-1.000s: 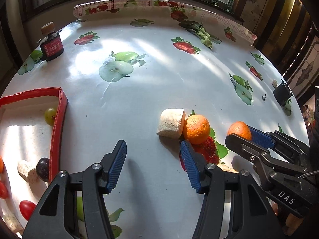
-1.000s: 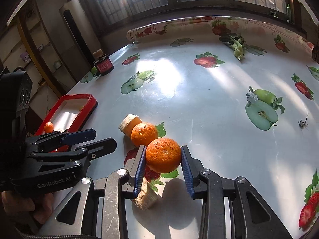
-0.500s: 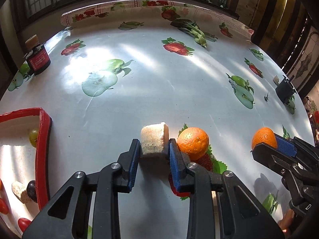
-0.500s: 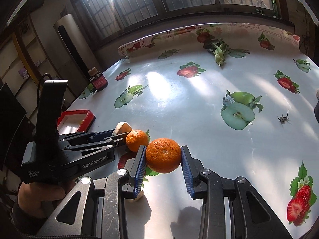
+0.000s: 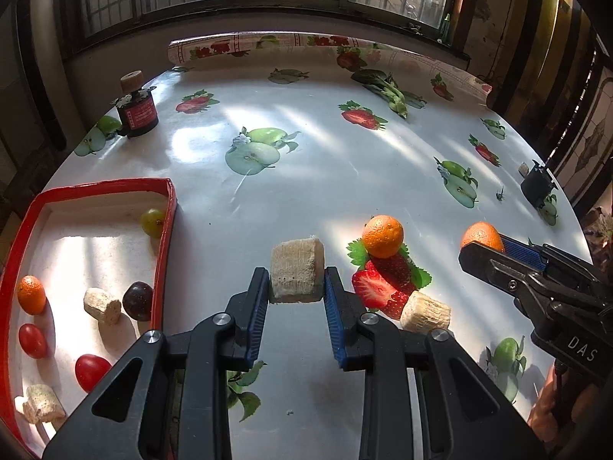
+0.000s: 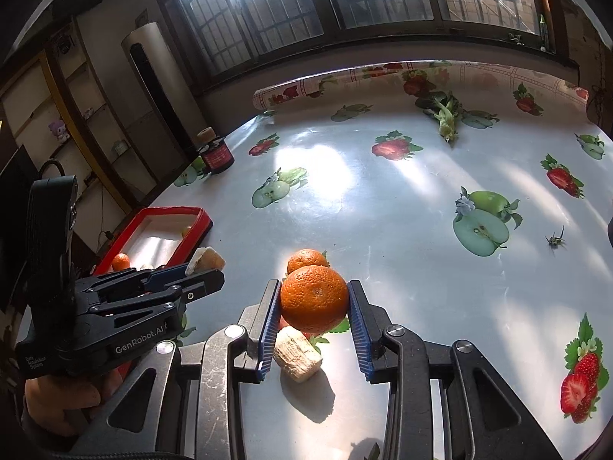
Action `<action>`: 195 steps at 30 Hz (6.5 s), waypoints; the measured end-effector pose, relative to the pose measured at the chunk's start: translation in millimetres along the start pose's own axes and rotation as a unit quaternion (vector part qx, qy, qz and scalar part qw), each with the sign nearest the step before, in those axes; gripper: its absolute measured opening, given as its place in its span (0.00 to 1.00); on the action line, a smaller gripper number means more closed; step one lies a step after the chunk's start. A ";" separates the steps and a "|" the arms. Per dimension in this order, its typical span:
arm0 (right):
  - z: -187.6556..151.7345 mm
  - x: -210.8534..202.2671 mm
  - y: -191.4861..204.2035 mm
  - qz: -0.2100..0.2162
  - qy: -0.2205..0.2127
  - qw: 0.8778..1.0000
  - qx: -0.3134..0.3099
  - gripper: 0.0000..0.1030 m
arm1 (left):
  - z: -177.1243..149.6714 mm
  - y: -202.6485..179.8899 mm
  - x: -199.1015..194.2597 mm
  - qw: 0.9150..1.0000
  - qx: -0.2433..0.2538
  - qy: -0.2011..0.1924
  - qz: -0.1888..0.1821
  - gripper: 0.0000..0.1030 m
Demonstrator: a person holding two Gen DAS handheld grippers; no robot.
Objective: Organize fruits
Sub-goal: 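Carry the beige block with the left tool while the right tool carries the orange over the tray, then open the left tool to drop the block while the right tool releases the orange into the tray, then move both tools toward the last orange and beige block on the table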
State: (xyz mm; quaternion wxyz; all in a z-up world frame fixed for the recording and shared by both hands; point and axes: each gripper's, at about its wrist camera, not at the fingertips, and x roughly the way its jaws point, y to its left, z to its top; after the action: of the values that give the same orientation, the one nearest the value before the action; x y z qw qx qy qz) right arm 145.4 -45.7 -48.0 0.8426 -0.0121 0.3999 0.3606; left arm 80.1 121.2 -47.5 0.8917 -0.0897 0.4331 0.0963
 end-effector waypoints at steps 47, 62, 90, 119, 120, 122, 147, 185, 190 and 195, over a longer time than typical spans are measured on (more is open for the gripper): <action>3.9 28.3 139.0 0.065 0.016 0.993 -0.101 0.34 | -37.9 107.2 -79.6 0.991 -0.085 -0.058 0.086 0.25; 9.2 54.2 165.2 0.082 0.031 0.989 -0.120 0.34 | -40.3 140.1 -75.7 0.987 -0.107 -0.054 0.103 0.25; 37.1 144.3 198.7 0.096 0.079 0.982 -0.139 0.33 | -22.1 216.8 -49.7 0.981 -0.153 -0.027 0.116 0.25; 31.9 177.7 202.0 0.091 0.109 0.977 -0.160 0.36 | 3.6 220.6 6.9 0.982 -0.142 0.035 0.123 0.26; 31.7 176.7 202.2 0.092 0.108 0.977 -0.161 0.38 | 3.9 220.0 6.6 0.981 -0.142 0.035 0.124 0.27; 31.2 173.5 202.7 0.097 0.106 0.976 -0.160 0.43 | 3.9 219.1 5.2 0.981 -0.144 0.034 0.126 0.32; 20.5 78.4 163.2 0.086 0.050 0.986 -0.136 0.52 | -15.2 164.7 -56.8 0.987 -0.119 -0.013 0.108 0.36; -44.4 -11.0 9.2 -0.005 0.038 0.999 -0.035 0.56 | -21.8 34.2 -66.5 0.998 -0.028 -0.024 0.045 0.51; -45.4 -12.7 7.2 -0.006 0.038 0.999 -0.034 0.56 | -20.4 26.6 -66.6 0.999 -0.022 -0.024 0.043 0.51; -45.6 -12.4 7.2 -0.006 0.038 0.999 -0.034 0.56 | -19.3 23.2 -66.7 0.999 -0.020 -0.028 0.043 0.51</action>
State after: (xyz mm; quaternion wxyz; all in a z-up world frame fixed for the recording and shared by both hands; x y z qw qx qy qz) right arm 105.4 -61.9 -68.5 0.8277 -0.0567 0.4194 0.3685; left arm 19.4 132.6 -8.3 0.8963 -0.0859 0.4099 0.1455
